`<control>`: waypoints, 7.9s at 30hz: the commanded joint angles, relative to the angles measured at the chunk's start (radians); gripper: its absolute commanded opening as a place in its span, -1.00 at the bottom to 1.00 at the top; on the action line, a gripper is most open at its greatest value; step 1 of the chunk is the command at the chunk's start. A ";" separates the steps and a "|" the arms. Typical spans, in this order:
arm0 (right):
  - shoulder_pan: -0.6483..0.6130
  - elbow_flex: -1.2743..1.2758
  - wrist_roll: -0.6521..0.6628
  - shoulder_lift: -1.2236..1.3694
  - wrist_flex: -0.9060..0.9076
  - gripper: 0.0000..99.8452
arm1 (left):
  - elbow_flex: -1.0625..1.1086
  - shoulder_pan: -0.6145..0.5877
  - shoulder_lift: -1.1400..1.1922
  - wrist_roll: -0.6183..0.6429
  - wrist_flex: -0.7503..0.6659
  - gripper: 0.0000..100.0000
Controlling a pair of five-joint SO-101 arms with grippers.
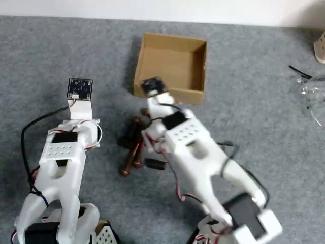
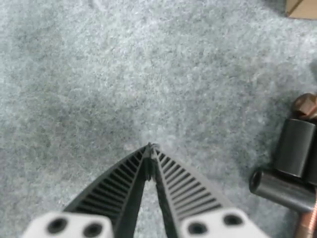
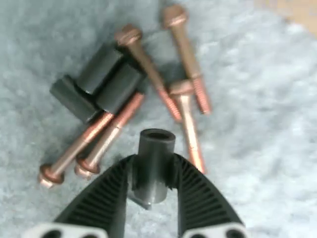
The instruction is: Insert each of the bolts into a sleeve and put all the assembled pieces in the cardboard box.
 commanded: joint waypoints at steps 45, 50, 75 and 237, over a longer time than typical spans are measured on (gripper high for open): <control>0.481 1.138 0.146 -1.615 -0.065 -0.99 | 0.058 0.154 -0.047 0.008 -0.138 -0.97; 0.483 1.175 0.146 -1.615 -0.099 -0.99 | -0.022 0.189 -0.047 0.008 -0.138 -0.84; 0.479 1.176 0.147 -1.613 -0.131 -0.99 | -0.478 0.684 0.180 0.701 0.272 -0.63; 0.483 1.182 0.149 -1.613 -0.159 -0.99 | -0.174 0.562 -0.928 0.382 0.910 -0.99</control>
